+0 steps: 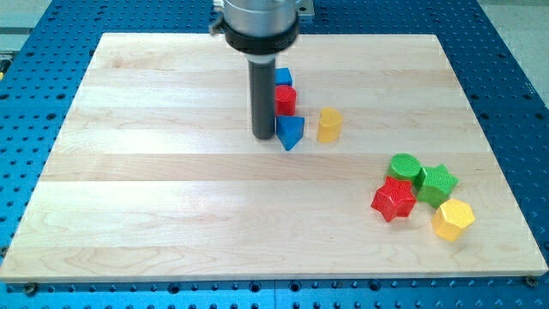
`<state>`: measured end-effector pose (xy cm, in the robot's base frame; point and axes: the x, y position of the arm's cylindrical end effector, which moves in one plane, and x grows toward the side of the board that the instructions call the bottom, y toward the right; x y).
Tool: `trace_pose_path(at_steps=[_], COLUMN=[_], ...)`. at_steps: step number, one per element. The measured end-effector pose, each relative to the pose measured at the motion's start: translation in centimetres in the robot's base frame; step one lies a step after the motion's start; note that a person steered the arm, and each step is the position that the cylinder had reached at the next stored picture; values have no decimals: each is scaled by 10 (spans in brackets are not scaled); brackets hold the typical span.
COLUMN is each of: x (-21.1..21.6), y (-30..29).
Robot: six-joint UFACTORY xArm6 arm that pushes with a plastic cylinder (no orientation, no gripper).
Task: Slide the blue triangle and yellow heart to the top left side of the red star
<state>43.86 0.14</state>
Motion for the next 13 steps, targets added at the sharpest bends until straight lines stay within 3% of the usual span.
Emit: trace_pose_path(at_steps=[1, 2, 3, 5, 7, 9, 10, 11, 13], x=[11, -30, -41, 41, 25, 61, 42, -4, -66], y=[24, -17, 9, 62, 72, 80, 61, 28, 47])
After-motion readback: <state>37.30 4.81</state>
